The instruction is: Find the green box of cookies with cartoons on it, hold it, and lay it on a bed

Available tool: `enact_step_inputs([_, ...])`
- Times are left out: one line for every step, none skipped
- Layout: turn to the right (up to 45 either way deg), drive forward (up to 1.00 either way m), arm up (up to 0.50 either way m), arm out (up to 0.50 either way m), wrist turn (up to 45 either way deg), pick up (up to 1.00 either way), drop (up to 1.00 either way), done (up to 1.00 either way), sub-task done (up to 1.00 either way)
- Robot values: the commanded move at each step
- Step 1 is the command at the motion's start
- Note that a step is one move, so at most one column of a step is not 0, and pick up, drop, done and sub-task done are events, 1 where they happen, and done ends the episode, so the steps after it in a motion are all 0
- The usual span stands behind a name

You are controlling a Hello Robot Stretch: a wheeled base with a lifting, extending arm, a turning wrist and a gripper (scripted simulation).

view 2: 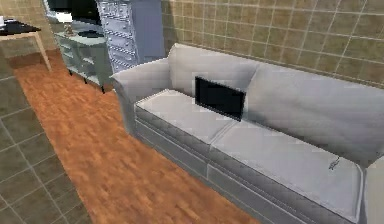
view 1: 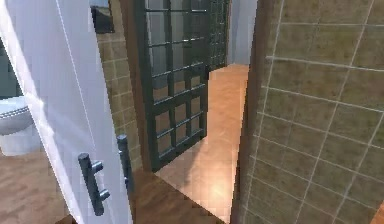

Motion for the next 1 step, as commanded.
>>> enact_step_inputs([0.0, 0.75, 0.0, 0.0, 0.0, 0.0, 0.0, 0.0, 0.0])
